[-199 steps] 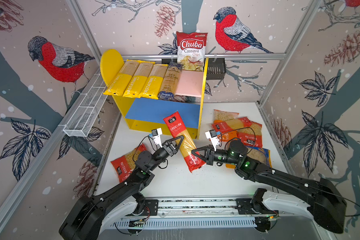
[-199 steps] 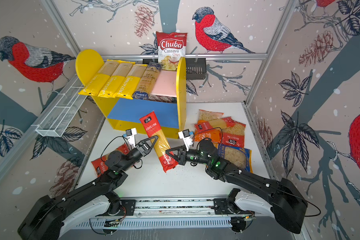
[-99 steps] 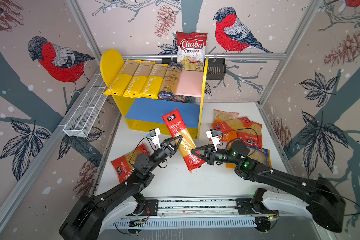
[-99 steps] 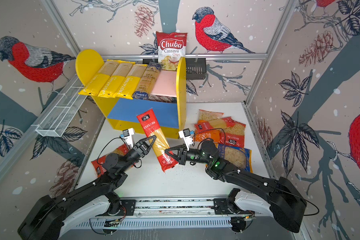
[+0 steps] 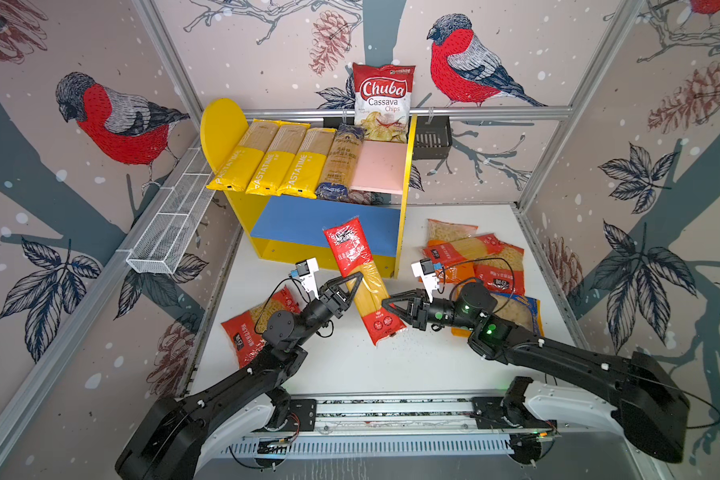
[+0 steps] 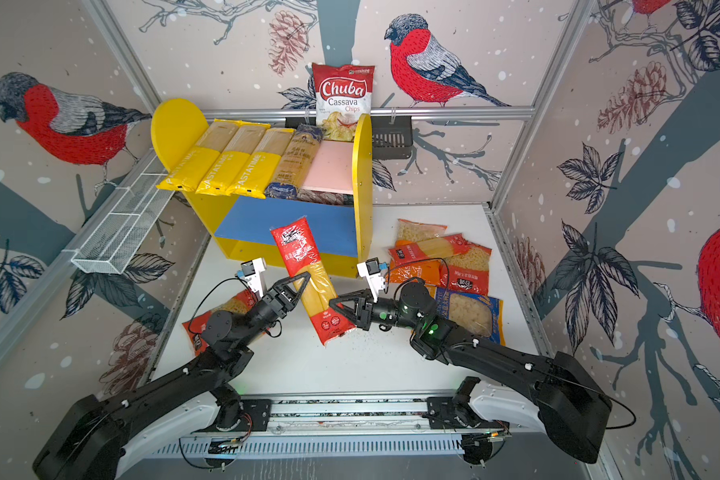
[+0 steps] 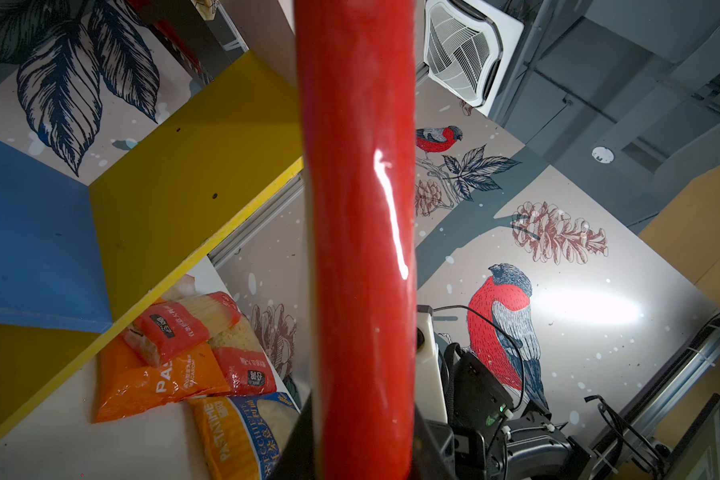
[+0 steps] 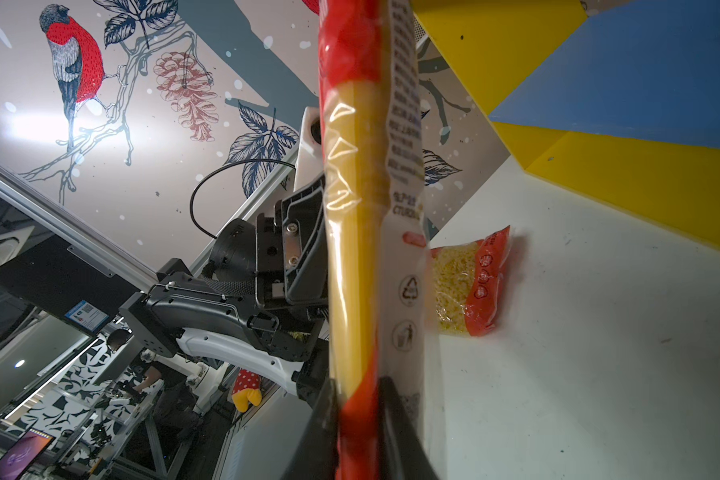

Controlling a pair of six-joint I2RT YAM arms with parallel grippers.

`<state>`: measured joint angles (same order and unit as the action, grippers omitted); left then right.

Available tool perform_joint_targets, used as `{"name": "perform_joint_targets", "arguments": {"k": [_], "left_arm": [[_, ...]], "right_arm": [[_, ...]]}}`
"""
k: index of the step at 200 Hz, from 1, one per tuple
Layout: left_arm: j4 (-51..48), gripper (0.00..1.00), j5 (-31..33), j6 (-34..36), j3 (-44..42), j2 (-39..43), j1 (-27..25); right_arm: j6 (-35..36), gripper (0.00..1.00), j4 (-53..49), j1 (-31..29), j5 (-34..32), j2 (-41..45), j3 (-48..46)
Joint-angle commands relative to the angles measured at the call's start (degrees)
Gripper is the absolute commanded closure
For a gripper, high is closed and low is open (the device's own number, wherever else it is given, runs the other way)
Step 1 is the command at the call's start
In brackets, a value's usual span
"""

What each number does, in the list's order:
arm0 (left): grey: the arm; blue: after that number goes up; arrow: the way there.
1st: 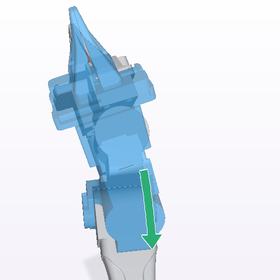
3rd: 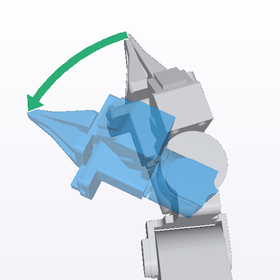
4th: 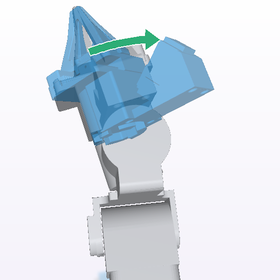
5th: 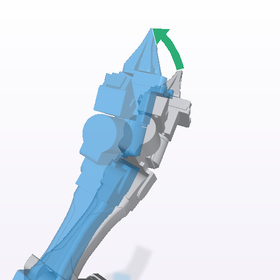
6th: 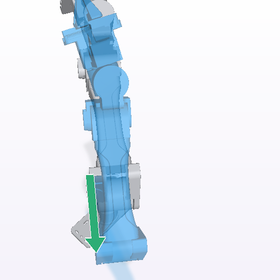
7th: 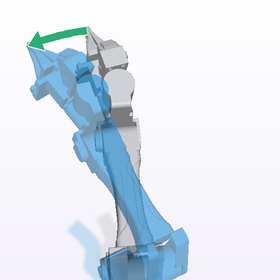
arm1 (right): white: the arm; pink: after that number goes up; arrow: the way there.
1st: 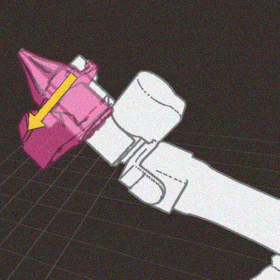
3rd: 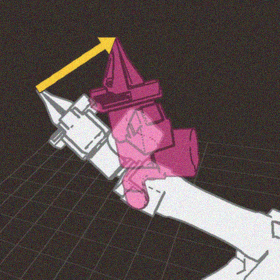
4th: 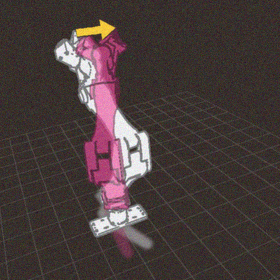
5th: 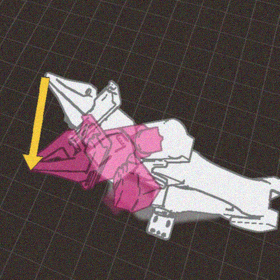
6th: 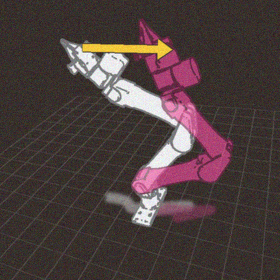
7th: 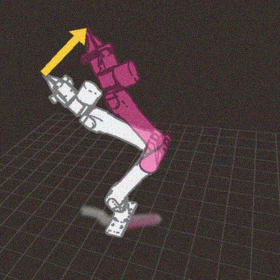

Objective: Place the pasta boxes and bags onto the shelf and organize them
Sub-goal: 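Carry the upright red pack with both grippers up to the pink shelf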

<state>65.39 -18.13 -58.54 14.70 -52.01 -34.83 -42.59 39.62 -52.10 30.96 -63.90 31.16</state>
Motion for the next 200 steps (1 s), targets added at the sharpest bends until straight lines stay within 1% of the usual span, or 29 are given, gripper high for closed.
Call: {"name": "perform_joint_targets", "arguments": {"k": [1, 17, 35, 61, 116, 144, 162, 183, 200], "left_arm": [[3.3, 0.9, -1.0, 1.9, 0.3, 1.0, -0.5], [3.0, 0.94, -0.6, 2.3, 0.5, 1.5, -0.7], [2.4, 1.0, -0.7, 3.0, 1.4, 1.8, -0.9], [1.5, 1.0, -1.2, 4.4, 3.2, 2.3, -1.5], [-2.5, 1.0, -2.2, 6.8, 8.3, 2.7, -2.0], [-7.3, 1.0, -1.6, 9.7, 12.5, 1.9, -1.4], [-9.2, 1.0, -3.6, 9.5, 16.7, -0.8, -0.1], [-10.7, 1.0, -5.9, 7.4, 21.5, -4.4, 2.2], [-16.1, 1.0, -7.0, 7.0, 27.0, -7.4, 4.2]], "right_arm": [[1.2, 0.76, 3.3, -0.4, 0.1, 0.6, -0.2], [1.5, 0.71, 2.7, -0.6, -0.2, 1.0, -0.4], [2.0, 0.62, 2.5, -0.8, -0.5, 1.3, -0.7], [2.3, 0.52, 2.1, -0.8, -0.6, 1.1, -1.4], [2.9, 0.43, 1.9, -0.9, 0.0, 0.4, -1.7], [2.4, 0.41, 3.3, -1.1, 0.5, 0.1, -1.6], [2.4, 0.42, 4.3, -1.1, -1.9, 0.2, -0.9], [1.9, 0.46, 6.6, -0.8, -4.5, 0.1, 0.4], [1.3, 0.51, 8.6, -0.6, -6.3, -0.4, 1.7]]}}
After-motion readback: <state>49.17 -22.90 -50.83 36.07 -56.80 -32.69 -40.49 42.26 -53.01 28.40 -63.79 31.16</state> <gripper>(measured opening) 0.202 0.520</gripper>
